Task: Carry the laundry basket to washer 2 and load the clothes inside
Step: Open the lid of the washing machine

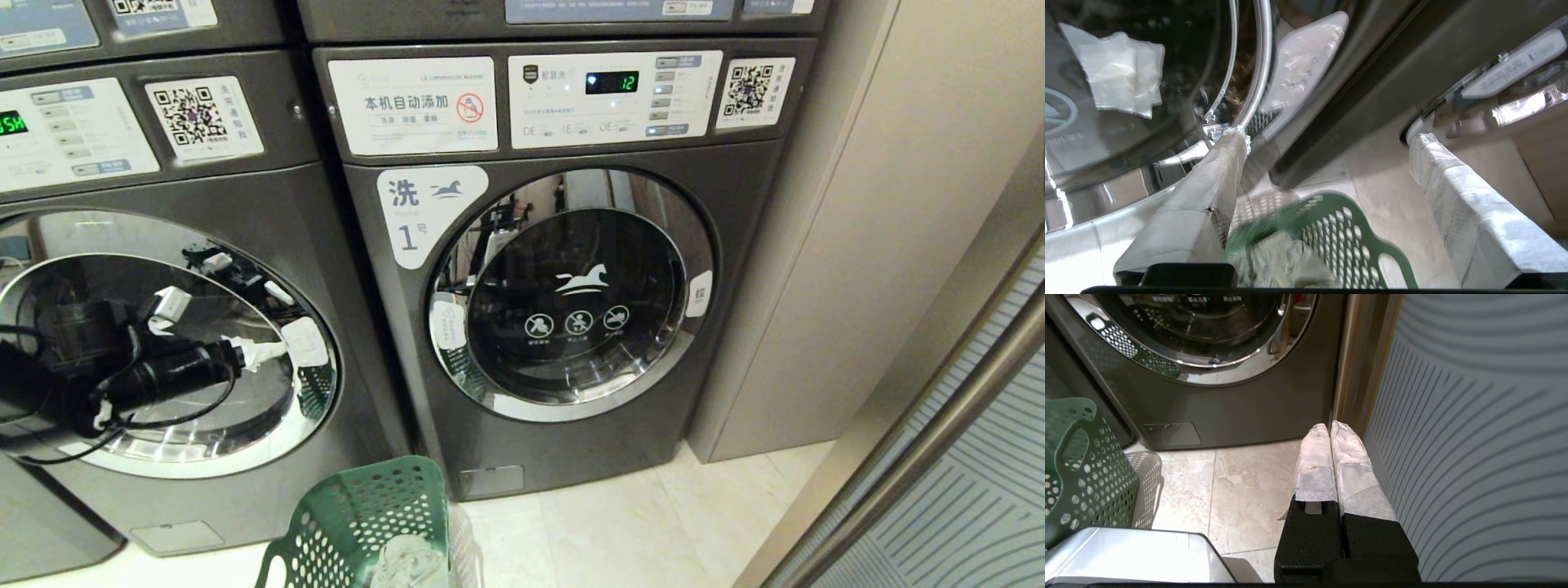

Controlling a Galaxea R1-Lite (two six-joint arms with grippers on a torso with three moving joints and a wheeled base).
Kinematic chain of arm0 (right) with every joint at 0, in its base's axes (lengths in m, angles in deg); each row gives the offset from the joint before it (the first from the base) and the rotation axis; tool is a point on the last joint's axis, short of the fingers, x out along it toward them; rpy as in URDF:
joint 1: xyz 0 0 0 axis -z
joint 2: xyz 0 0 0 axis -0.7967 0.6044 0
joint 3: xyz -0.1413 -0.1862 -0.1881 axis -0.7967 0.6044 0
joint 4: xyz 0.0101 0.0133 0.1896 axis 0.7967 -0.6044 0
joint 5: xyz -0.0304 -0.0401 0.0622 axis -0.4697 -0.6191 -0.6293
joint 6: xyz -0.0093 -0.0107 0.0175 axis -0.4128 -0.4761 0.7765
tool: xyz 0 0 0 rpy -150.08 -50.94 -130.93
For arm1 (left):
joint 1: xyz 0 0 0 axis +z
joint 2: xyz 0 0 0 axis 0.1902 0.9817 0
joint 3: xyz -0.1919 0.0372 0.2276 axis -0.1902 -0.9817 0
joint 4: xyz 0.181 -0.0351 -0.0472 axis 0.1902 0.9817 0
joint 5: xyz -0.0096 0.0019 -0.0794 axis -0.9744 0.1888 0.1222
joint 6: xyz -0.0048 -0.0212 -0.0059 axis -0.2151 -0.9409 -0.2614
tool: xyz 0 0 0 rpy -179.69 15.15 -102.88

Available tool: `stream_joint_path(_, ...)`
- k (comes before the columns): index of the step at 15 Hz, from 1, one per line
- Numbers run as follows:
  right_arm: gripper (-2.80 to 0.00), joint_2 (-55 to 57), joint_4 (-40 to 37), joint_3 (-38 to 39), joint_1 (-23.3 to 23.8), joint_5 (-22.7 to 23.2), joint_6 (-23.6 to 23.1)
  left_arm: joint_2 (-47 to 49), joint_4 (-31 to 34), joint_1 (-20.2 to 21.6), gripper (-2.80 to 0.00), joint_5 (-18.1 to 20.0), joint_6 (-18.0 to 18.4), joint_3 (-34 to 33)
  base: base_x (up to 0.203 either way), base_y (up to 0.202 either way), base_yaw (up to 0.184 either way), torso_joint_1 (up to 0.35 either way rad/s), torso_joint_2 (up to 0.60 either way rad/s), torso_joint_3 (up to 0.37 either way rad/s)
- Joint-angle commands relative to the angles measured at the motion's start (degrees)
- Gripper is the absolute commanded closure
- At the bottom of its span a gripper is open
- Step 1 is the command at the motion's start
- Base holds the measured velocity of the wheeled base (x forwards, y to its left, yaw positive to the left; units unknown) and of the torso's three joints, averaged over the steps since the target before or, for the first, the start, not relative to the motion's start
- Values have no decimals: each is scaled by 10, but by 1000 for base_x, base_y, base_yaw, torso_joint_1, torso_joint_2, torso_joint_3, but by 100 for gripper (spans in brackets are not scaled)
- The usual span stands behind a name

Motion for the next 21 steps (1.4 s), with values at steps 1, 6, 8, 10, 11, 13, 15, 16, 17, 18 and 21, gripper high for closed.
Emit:
stream_joint_path(1, 0, 0, -1, 0, 0, 0, 0, 5, -40, 0, -280, 1, -27, 0, 0, 0, 0, -221, 426, 195)
stream_joint_path(6, 0, 0, -1, 0, -1, 0, -1, 36, -107, 0, -280, -2, -28, 5, 0, 0, 0, -111, 251, 104)
stream_joint_path(8, 0, 0, -1, 0, -1, 0, -1, 52, -153, 0, -280, -4, -28, 5, 0, 0, 0, -15, 43, 37)
stream_joint_path(10, 0, 1, -1, 0, 0, 0, -1, 53, -157, 0, -280, -11, -28, 14, 0, 0, 0, 1, 13, 41)
stream_joint_path(11, 0, 0, -1, 0, 0, 0, -1, 56, -157, -1, -280, -14, -28, 22, 0, 0, 0, 6, 5, 38)
stream_joint_path(13, 0, 0, -1, 0, 0, 0, -1, 67, -159, -1, -280, -16, -27, 41, 0, 0, 0, -1, -1, 22)
stream_joint_path(15, 0, 1, -1, 0, 0, 0, -1, 77, -169, -1, -280, -13, -29, 54, 0, 0, 0, 0, 0, 0)
stream_joint_path(16, 0, 0, -1, 0, 0, 0, -1, 83, -173, -3, -280, -12, -28, 56, 0, 0, 0, 0, 0, 0)
stream_joint_path(17, 0, 1, -1, 0, 0, 0, -1, 90, -183, -5, -280, -12, -27, 57, 0, 0, 0, 0, 0, 0)
stream_joint_path(18, 0, 0, -1, 0, -1, 0, -1, 97, -199, -6, -280, -11, -28, 57, 0, 0, 0, 0, 0, 0)
stream_joint_path(21, 0, 0, -1, 0, -1, 0, -1, 121, -234, -10, -280, -2, -27, 57, 0, 0, 0, 0, 0, 0)
